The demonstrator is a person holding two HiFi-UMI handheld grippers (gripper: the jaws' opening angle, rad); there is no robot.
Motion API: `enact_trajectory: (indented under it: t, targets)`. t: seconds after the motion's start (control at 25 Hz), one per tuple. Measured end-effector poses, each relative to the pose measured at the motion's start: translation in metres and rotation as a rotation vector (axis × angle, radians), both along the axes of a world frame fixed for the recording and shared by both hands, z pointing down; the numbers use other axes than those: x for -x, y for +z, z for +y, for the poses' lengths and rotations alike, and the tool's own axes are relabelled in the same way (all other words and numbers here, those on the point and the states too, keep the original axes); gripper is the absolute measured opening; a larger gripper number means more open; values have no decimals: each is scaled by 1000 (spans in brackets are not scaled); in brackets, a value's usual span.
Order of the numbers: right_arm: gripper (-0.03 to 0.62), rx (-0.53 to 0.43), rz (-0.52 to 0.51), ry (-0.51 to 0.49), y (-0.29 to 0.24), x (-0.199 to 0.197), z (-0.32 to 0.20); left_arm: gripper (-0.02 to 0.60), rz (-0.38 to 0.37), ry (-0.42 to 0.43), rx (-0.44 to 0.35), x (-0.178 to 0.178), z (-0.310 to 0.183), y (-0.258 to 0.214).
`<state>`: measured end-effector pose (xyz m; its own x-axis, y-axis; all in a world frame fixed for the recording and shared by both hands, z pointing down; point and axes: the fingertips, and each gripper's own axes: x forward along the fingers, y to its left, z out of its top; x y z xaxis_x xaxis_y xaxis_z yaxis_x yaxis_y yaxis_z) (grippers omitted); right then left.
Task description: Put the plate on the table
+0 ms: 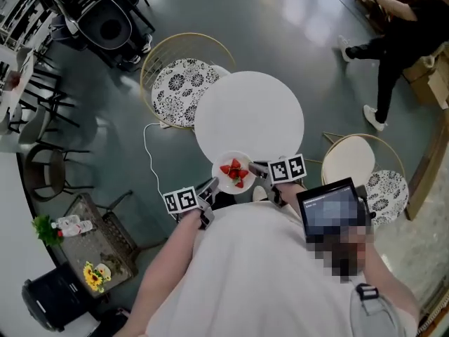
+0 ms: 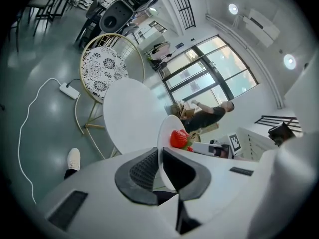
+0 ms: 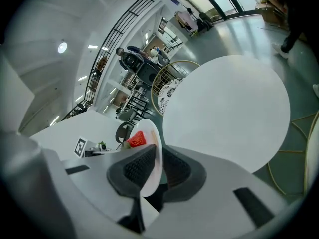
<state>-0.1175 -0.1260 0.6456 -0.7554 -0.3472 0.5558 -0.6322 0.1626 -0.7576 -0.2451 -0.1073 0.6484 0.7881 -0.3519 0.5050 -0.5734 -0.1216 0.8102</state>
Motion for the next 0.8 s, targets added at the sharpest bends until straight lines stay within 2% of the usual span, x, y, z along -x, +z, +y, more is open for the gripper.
enact_trajectory:
  t: [0.24, 0.6, 0.8]
  targets:
    - [32, -4, 8, 73, 11, 31, -35, 12, 27, 83, 28, 32, -43, 13]
    - [32, -27, 17, 167, 4, 55, -91, 12, 60, 172, 8, 56, -110, 7]
    - [32, 6, 53, 210, 11, 60, -83, 12, 95, 197, 57, 63, -105, 12]
